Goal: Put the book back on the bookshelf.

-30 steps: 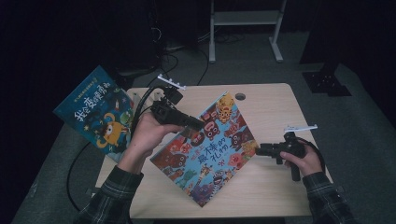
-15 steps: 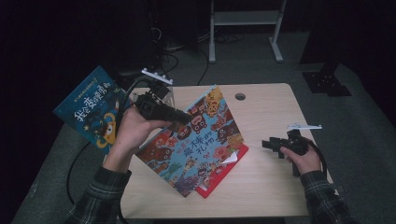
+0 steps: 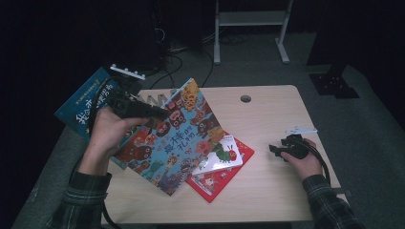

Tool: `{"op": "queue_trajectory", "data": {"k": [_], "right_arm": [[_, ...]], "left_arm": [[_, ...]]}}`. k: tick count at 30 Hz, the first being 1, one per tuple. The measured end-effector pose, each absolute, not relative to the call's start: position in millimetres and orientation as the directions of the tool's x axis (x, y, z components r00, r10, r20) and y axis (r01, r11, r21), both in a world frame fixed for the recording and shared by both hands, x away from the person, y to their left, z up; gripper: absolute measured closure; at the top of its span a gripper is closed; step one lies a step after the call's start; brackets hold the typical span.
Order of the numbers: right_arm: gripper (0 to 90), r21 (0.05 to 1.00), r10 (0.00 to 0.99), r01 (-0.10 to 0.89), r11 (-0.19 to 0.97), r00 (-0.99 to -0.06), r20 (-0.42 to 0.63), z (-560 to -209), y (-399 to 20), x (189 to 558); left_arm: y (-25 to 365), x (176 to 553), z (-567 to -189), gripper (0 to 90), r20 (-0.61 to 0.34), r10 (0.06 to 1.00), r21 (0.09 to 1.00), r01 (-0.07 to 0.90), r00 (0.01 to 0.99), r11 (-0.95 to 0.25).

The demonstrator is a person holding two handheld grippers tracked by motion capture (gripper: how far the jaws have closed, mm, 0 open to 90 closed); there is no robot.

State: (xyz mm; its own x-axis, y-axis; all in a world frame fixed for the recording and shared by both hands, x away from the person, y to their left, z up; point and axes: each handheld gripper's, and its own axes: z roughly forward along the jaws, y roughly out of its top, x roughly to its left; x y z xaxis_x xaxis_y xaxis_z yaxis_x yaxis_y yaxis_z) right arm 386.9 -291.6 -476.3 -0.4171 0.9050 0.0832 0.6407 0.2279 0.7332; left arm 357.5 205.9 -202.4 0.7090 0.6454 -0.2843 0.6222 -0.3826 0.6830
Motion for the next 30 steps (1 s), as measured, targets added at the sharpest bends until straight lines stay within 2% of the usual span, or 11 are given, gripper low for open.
{"op": "queue_trajectory", "data": {"k": [5,11,30], "right_arm": [[28.7,0.725,0.910,0.631,0.276,-0.415,0.014,-482,-290,389],[21.9,0.741,0.919,0.621,0.254,-0.395,0.016,-485,-291,392],[20.7,0.744,0.920,0.619,0.252,-0.391,0.015,-486,-291,393]], "left_arm": [[227,356,-200,81.1,-0.277,0.684,0.685,0.638,0.674,-0.351],[252,354,-201,81.1,-0.272,0.724,0.676,0.661,0.634,-0.325],[321,327,-216,81.1,-0.306,0.787,0.641,0.727,0.535,-0.245]]}}
